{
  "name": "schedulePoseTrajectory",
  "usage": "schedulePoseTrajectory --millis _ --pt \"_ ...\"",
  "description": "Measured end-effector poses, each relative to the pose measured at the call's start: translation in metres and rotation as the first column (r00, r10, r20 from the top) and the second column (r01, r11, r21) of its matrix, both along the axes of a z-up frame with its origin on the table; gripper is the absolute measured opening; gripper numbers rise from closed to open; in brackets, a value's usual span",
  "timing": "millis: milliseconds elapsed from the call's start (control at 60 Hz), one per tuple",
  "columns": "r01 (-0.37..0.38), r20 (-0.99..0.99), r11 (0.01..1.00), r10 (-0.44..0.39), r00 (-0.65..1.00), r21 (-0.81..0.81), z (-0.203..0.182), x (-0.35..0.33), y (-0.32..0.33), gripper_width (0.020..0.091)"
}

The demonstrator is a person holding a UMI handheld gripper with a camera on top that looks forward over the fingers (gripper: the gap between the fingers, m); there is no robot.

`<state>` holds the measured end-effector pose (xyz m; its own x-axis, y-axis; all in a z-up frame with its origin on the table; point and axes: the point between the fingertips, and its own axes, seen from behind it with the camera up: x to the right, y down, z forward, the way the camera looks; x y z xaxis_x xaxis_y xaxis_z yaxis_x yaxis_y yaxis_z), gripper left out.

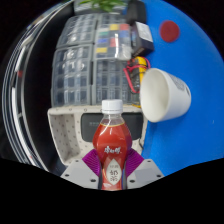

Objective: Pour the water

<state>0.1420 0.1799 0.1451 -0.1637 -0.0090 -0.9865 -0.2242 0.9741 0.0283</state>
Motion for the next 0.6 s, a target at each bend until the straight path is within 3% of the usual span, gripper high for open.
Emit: schedulePoseTrajectory --millis 133,333,500,600 --pt "0.023 -0.035 0.978 -0.016 0.999 0.205 -0.001 0.0 -0.001 0.0279" --pt "0.092 -0.073 0.918 -0.069 0.995 0.386 0.002 0.004 -0.015 0.028" --pt "0.095 -0.07 0.921 -0.074 0.995 0.377 0.002 0.002 -0.02 0.0295" --pt "0.057 -0.067 0.962 -0.041 0.997 0.265 0.003 -0.001 -0.018 0.0296"
